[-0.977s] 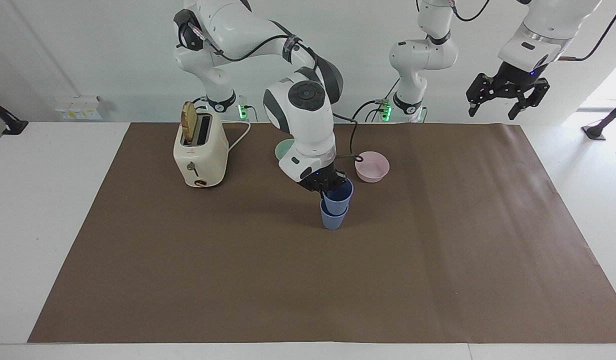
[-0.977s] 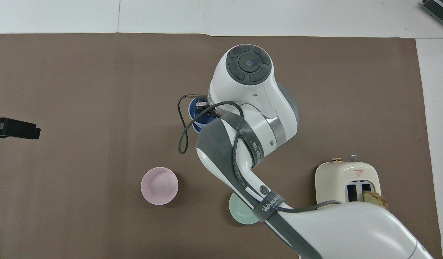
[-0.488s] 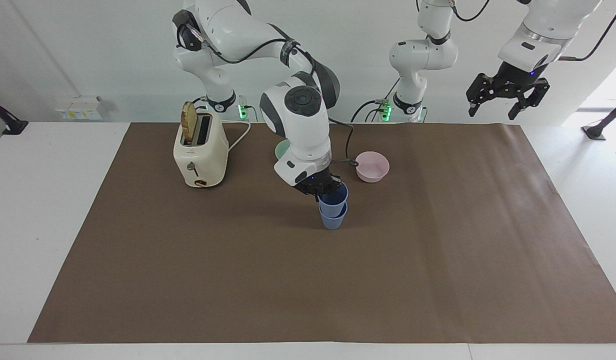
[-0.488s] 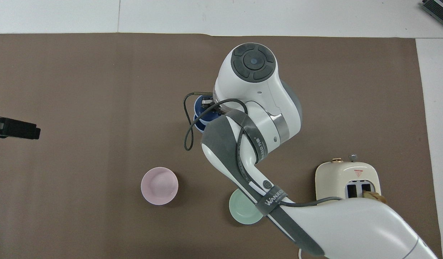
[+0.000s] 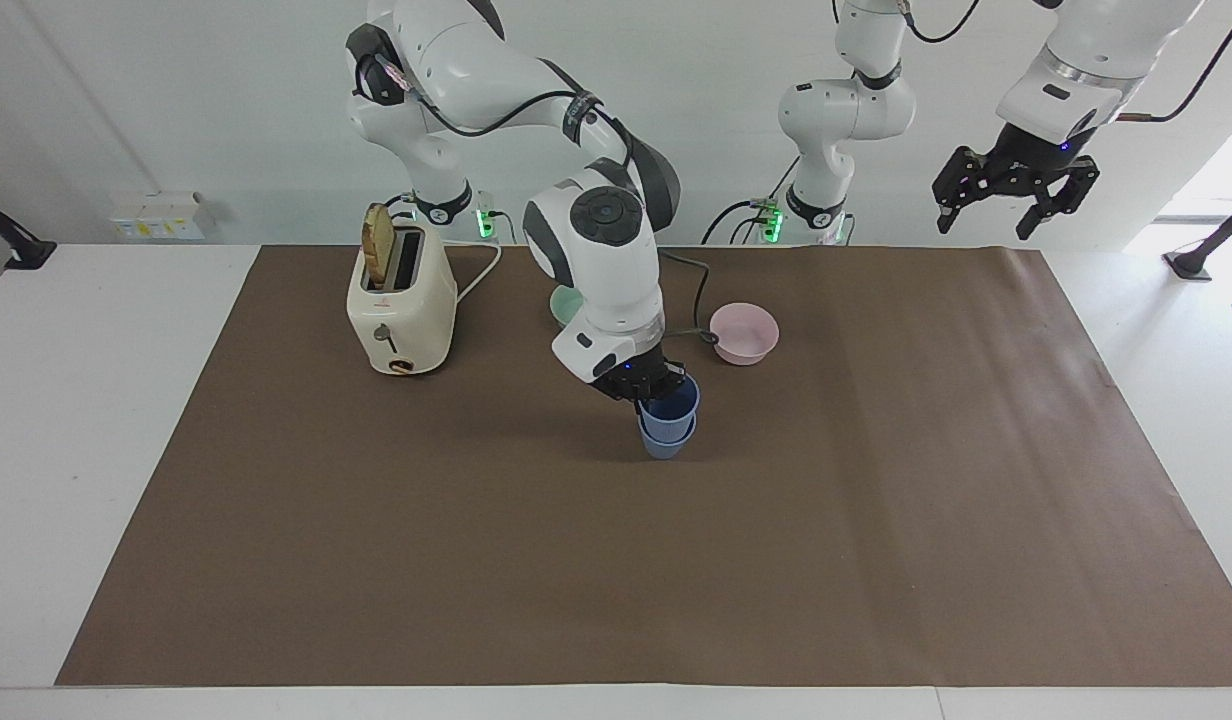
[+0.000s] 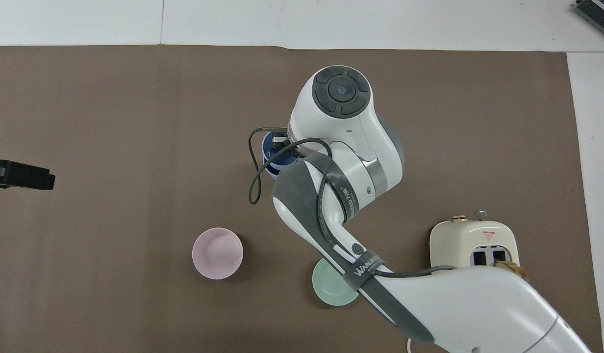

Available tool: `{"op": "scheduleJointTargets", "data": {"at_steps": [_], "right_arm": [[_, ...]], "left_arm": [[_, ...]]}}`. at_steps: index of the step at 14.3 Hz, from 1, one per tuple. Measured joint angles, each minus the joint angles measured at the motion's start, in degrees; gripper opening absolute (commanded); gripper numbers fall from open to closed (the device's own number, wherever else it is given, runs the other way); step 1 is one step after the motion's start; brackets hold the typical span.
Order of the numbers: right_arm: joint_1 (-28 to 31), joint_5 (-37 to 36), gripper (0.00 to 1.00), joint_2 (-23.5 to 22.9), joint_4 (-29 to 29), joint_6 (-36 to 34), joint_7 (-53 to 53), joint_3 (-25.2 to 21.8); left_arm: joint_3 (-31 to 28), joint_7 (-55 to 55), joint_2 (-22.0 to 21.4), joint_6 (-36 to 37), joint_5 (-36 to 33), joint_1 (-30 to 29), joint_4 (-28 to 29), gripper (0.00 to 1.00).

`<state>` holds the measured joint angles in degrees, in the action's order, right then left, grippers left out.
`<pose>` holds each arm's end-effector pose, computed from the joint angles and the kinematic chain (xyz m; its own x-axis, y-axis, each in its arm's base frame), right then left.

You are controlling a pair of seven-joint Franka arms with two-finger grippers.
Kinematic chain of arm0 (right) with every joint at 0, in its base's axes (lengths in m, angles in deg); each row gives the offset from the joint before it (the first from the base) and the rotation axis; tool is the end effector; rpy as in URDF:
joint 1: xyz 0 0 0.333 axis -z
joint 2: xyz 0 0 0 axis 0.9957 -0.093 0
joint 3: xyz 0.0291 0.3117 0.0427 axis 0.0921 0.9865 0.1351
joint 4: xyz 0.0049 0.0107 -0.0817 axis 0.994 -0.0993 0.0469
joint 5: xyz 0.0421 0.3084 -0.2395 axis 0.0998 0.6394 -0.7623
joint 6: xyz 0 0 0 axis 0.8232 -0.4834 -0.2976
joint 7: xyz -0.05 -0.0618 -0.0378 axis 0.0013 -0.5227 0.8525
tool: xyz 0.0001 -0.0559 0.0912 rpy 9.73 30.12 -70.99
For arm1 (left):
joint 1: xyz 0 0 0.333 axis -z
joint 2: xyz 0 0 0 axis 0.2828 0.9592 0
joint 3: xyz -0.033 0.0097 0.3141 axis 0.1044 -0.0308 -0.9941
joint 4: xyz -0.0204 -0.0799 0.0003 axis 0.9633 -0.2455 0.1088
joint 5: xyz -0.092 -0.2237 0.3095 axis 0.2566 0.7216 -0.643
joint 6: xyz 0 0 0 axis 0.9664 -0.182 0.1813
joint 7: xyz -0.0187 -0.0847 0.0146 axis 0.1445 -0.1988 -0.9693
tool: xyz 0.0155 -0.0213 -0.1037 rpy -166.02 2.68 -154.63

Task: Stack blue cups with both arms
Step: 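Lower the blue cup into the placed cup and open the right gripper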

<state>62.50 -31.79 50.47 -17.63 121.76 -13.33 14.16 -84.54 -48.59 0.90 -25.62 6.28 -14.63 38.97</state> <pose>0.6194 0.3736 0.4316 0.9946 -0.1030 0.0089 -0.1009 -0.9859 -0.1334 0.5124 -0.0494 0.6748 0.9846 -0.1739 0.0169 -0.1740 -0.9847 0.0061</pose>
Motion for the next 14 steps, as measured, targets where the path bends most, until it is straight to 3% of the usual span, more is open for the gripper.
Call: {"op": "scheduleJointTargets", "data": {"at_steps": [11, 12, 13, 14], "right_arm": [[0.0, 0.0, 0.00, -0.2, -2.8, 0.0, -0.6, 0.0], [0.0, 0.0, 0.12, -0.3, -3.0, 0.0, -0.7, 0.0], [0.0, 0.0, 0.38, -0.3, -3.1, 0.0, -0.7, 0.0], [0.0, 0.0, 0.48, -0.2, -3.1, 0.1, -0.8, 0.0]], "left_arm": [[0.0, 0.0, 0.0, 0.0, 0.0, 0.0, 0.0, 1.00], [0.0, 0.0, 0.0, 0.0, 0.0, 0.0, 0.0, 1.00], [0.0, 0.0, 0.0, 0.0, 0.0, 0.0, 0.0, 1.00], [0.0, 0.0, 0.0, 0.0, 0.0, 0.0, 0.0, 1.00]]}}
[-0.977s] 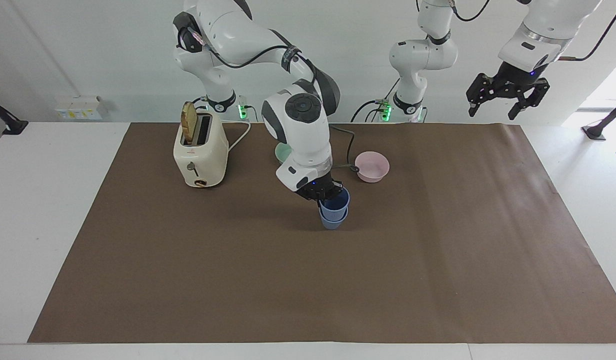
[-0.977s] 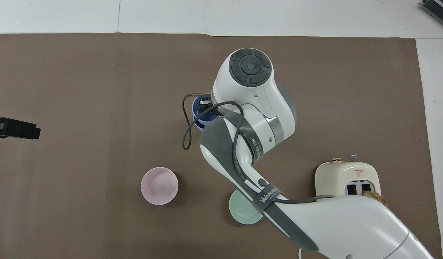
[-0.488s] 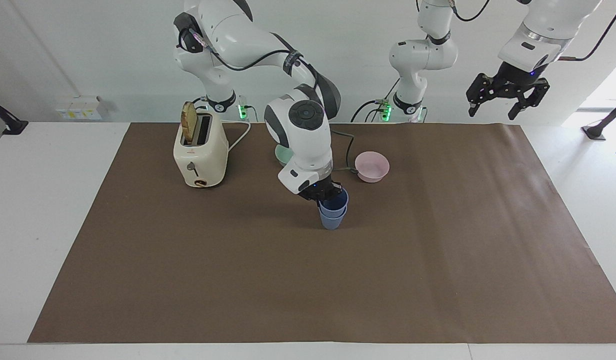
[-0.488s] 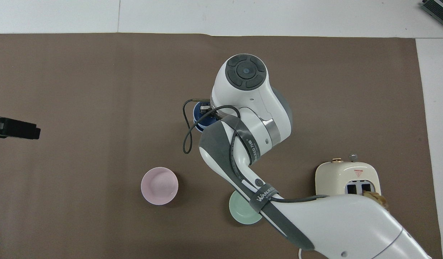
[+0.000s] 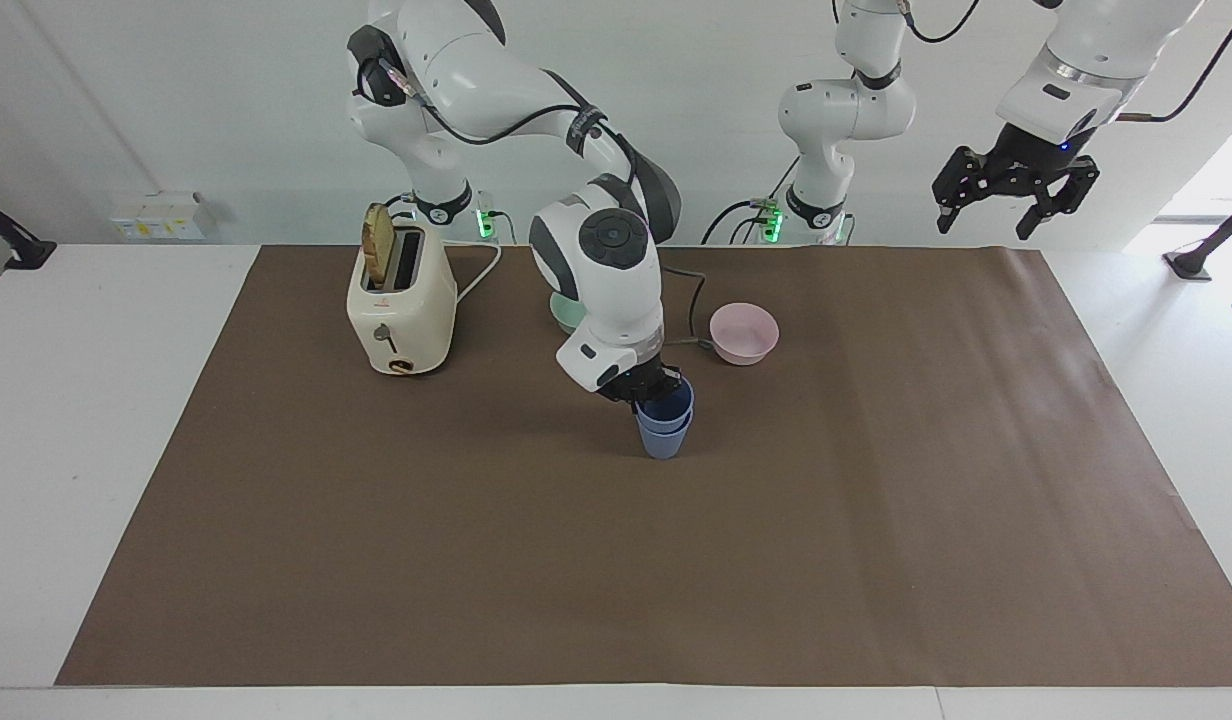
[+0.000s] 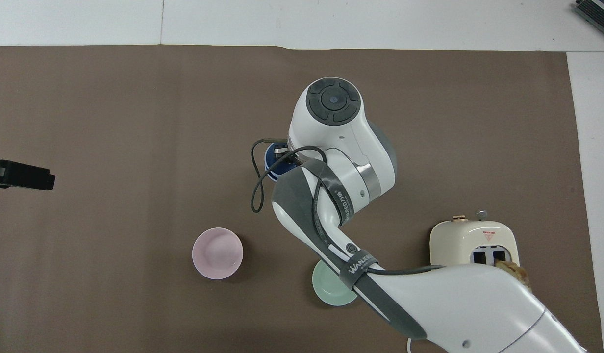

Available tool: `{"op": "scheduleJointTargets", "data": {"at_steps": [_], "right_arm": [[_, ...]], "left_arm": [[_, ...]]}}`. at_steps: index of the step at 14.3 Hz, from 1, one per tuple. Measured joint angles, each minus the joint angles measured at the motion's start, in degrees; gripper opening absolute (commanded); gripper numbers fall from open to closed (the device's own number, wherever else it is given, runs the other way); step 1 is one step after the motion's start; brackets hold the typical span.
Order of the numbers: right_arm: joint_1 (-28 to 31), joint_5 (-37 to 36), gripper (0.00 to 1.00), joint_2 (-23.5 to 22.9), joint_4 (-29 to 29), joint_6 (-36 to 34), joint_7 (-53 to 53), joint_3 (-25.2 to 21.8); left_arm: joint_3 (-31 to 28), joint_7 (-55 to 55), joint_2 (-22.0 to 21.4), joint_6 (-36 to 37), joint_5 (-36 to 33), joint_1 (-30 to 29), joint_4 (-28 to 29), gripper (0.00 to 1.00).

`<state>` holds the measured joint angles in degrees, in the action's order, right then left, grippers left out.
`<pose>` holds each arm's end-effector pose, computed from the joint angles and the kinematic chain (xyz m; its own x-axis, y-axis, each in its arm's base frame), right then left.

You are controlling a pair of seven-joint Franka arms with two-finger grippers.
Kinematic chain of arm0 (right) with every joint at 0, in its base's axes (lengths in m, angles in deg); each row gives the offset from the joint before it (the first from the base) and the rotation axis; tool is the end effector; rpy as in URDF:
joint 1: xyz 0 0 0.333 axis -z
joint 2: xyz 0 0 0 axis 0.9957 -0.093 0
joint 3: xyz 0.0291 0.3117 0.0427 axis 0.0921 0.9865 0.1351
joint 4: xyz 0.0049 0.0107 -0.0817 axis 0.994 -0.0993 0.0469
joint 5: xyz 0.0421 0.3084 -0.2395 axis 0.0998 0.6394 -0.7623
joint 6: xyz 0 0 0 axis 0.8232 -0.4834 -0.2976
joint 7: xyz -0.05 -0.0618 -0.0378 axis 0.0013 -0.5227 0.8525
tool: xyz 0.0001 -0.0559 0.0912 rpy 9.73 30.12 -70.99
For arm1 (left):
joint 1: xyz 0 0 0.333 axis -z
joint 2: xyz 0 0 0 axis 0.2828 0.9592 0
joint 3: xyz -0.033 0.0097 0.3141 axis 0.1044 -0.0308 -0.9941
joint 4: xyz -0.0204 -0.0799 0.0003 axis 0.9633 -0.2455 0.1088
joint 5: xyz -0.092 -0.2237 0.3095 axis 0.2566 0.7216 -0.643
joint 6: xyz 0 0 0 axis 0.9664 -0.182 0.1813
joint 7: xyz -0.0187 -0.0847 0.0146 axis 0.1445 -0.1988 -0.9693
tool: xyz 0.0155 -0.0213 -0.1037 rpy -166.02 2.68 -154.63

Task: Stack blue cups with both arms

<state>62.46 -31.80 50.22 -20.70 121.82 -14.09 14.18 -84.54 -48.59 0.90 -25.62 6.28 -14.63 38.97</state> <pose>0.6116 0.3727 0.4028 0.9959 -0.0838 -0.0349 -0.0869 -0.9912 -0.1001 0.5124 -0.0494 0.6748 0.9846 -0.1739 0.0169 -0.1740 -0.9847 0.0061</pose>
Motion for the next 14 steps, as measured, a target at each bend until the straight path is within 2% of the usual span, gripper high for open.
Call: {"op": "scheduleJointTargets", "data": {"at_steps": [1, 5, 8, 10, 11, 14], "right_arm": [[0.0, 0.0, 0.52, 0.0, 0.0, 0.1, 0.0, 0.0], [0.0, 0.0, 0.55, 0.0, 0.0, 0.2, -0.1, 0.0], [0.0, -0.1, 0.75, 0.0, 0.0, 0.2, -0.1, 0.0], [0.4, -0.2, 0.94, 0.1, 0.3, -0.5, -0.1, -0.2], [0.8, -0.4, 1.00, 0.4, 0.7, -1.4, -0.4, -0.3], [5.1, -0.6, 1.00, 2.8, 2.8, -5.5, -5.0, -0.6]], "left_arm": [[0.0, 0.0, 0.0, 0.0, 0.0, 0.0, 0.0, 1.00], [0.0, 0.0, 0.0, 0.0, 0.0, 0.0, 0.0, 1.00], [0.0, 0.0, 0.0, 0.0, 0.0, 0.0, 0.0, 1.00], [0.0, 0.0, 0.0, 0.0, 0.0, 0.0, 0.0, 1.00], [0.0, 0.0, 0.0, 0.0, 0.0, 0.0, 0.0, 1.00], [0.0, 0.0, 0.0, 0.0, 0.0, 0.0, 0.0, 1.00]]}}
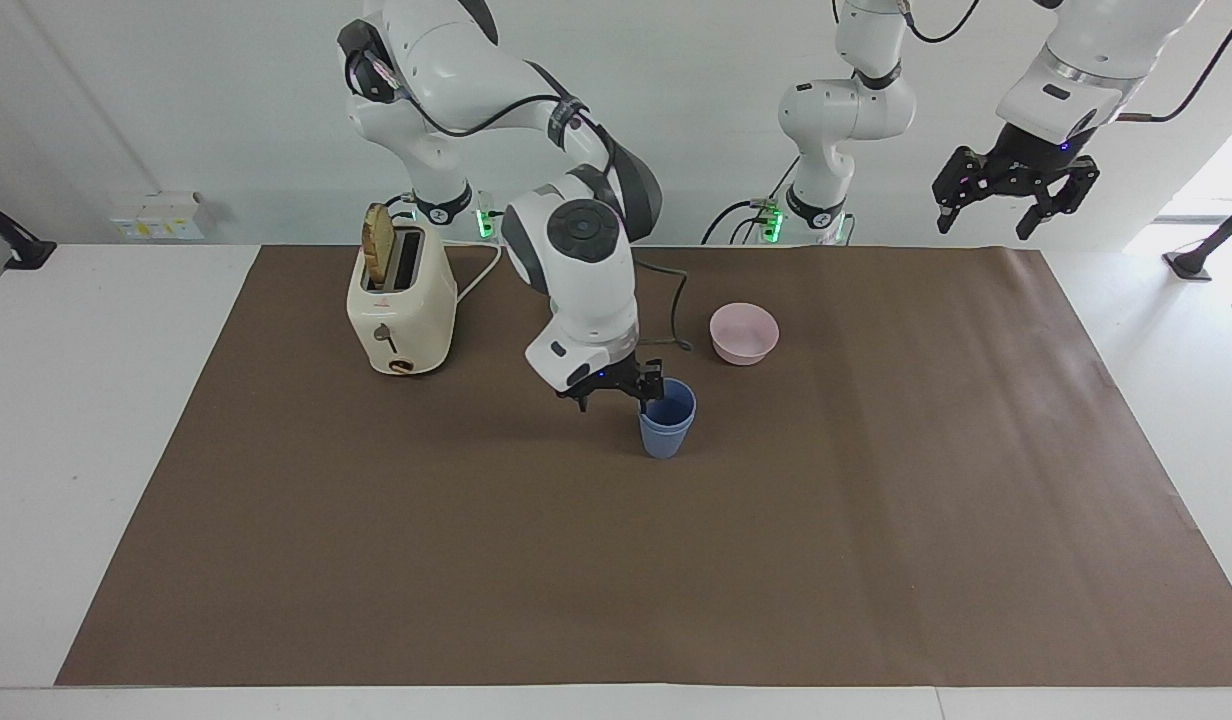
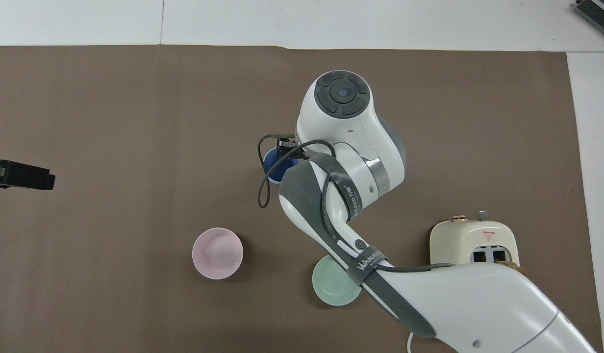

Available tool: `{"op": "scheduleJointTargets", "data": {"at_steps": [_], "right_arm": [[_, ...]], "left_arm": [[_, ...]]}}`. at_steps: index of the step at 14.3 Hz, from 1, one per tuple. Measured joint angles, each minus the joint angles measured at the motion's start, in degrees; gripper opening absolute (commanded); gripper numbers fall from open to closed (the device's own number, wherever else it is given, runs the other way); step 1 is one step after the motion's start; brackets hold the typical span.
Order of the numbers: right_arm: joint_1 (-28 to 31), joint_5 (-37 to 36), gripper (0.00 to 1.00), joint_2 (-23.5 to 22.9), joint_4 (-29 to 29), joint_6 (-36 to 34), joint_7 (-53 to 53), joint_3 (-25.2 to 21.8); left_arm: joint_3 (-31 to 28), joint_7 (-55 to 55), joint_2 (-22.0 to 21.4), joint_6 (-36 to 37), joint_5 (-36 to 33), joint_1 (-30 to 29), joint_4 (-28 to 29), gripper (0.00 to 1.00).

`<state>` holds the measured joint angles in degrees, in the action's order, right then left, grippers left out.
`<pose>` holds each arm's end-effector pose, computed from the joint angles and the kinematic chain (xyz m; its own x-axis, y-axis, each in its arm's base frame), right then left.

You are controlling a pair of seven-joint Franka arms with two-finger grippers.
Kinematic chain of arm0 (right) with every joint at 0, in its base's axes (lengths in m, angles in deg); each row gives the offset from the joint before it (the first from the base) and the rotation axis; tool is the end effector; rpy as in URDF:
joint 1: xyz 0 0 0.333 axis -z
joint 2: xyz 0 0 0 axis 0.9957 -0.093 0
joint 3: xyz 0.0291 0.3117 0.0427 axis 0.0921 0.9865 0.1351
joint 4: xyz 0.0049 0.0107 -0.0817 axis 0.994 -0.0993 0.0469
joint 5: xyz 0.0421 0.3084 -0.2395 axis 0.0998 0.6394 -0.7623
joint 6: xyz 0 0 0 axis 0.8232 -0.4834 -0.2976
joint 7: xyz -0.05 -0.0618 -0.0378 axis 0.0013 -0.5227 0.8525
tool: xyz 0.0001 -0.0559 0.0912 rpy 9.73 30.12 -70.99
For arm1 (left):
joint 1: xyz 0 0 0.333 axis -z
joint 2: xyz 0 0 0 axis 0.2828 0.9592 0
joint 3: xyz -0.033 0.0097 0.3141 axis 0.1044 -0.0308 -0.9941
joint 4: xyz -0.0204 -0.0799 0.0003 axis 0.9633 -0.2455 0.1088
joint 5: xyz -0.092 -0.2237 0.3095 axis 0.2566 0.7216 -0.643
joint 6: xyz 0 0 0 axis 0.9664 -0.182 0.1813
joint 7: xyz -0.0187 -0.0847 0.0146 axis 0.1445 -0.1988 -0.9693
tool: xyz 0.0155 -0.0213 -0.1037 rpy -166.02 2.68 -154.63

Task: Stack blue cups with both arms

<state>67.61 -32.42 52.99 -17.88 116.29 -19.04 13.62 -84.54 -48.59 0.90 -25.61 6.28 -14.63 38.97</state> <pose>0.6388 0.3064 0.4511 0.9959 -0.0896 -0.0137 -0.0904 -0.9925 -0.0828 0.5124 -0.0494 0.6748 0.9846 -0.1739 0.0168 -0.1740 -0.9847 0.0061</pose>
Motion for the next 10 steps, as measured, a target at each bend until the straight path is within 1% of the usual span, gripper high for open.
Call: {"op": "scheduleJointTargets", "data": {"at_steps": [4, 8, 10], "right_arm": [[6.8, 0.0, 1.00, 5.2, 0.7, -4.8, -8.5, 0.0], [9.6, -2.0, 1.00, 8.0, 0.7, -7.8, -12.0, -0.6], [11.9, -2.1, 1.00, 9.8, 0.7, -9.8, -15.0, -0.7]], "left_arm": [[0.0, 0.0, 0.0, 0.0, 0.0, 0.0, 0.0, 1.00], [0.0, 0.0, 0.0, 0.0, 0.0, 0.0, 0.0, 1.00], [0.0, 0.0, 0.0, 0.0, 0.0, 0.0, 0.0, 1.00]]}}
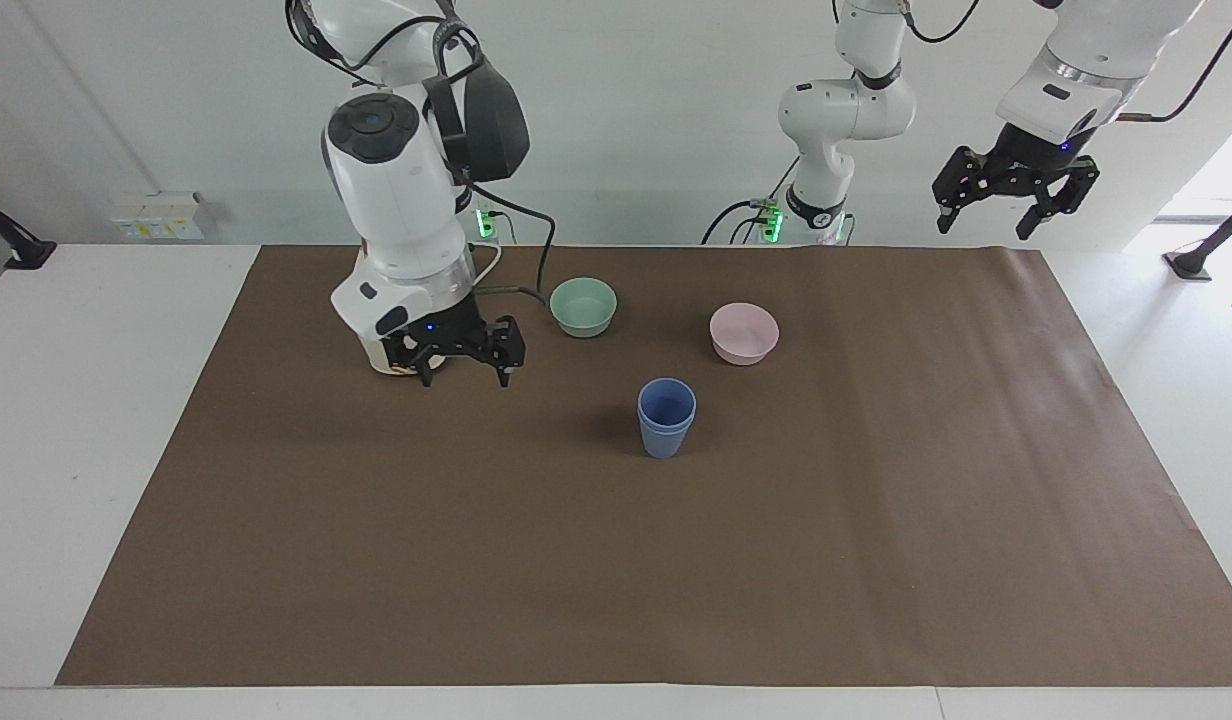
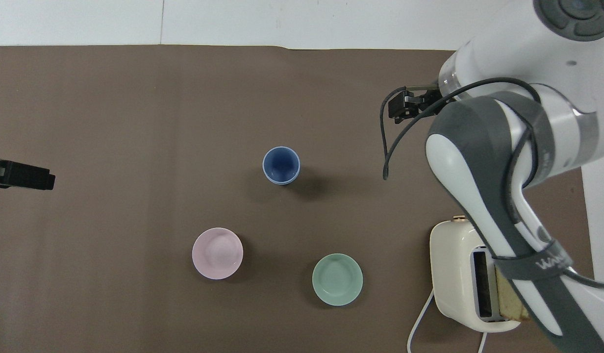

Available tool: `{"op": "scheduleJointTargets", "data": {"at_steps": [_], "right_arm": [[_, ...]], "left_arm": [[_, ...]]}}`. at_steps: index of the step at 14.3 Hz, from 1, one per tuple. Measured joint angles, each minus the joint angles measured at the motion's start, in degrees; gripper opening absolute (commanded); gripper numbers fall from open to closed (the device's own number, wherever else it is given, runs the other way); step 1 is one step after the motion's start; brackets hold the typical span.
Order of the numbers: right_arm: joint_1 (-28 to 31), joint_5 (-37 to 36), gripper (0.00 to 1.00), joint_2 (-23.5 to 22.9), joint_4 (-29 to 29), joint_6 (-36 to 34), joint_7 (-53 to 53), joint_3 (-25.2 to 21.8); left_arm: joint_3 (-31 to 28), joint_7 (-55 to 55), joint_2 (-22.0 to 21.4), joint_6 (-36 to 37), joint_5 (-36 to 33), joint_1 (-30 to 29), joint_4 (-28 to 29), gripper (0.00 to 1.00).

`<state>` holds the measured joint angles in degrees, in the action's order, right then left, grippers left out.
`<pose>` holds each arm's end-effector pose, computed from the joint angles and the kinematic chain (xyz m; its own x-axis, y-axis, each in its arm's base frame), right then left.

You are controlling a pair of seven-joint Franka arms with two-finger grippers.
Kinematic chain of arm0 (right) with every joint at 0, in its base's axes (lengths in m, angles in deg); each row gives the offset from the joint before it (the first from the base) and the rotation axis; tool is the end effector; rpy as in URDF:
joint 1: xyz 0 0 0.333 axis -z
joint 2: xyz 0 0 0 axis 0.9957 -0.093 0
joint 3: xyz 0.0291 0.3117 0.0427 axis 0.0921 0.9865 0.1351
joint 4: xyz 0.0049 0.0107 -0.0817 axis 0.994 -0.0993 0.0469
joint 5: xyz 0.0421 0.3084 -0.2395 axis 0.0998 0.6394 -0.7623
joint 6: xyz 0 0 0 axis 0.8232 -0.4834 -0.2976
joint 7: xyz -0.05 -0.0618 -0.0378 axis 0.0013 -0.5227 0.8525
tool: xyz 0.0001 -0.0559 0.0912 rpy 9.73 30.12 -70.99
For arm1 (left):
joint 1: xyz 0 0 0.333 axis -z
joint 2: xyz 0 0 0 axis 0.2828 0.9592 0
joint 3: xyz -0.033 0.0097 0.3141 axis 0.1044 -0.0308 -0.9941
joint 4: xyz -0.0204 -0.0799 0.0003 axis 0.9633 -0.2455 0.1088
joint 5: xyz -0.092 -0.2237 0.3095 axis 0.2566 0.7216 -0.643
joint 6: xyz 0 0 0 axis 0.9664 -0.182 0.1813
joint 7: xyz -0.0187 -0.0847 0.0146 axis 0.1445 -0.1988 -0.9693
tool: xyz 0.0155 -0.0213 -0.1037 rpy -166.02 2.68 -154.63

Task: Stack blue cups with both arms

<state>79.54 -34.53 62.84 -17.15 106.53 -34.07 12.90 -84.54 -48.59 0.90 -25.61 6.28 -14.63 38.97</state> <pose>0.6454 0.1510 0.5578 0.9986 -0.0344 0.0397 -0.0337 -0.9993 -0.0190 0.5124 -0.0494 0.6748 0.9846 -0.1739 0.0168 -0.1740 -0.9847 0.0061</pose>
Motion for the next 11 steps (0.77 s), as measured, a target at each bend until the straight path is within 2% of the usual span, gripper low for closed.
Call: {"op": "scheduleJointTargets", "data": {"at_steps": [3, 11], "right_arm": [[3.5, 0.0, 1.00, 3.3, 0.1, -3.9, -3.9, 0.0], [5.9, 0.0, 1.00, 8.9, 0.0, -10.1, -5.5, 0.0]], "left_arm": [[0.0, 0.0, 0.0, 0.0, 0.0, 0.0, 0.0, 1.00], [0.0, 0.0, 0.0, 0.0, 0.0, 0.0, 0.0, 1.00]]}}
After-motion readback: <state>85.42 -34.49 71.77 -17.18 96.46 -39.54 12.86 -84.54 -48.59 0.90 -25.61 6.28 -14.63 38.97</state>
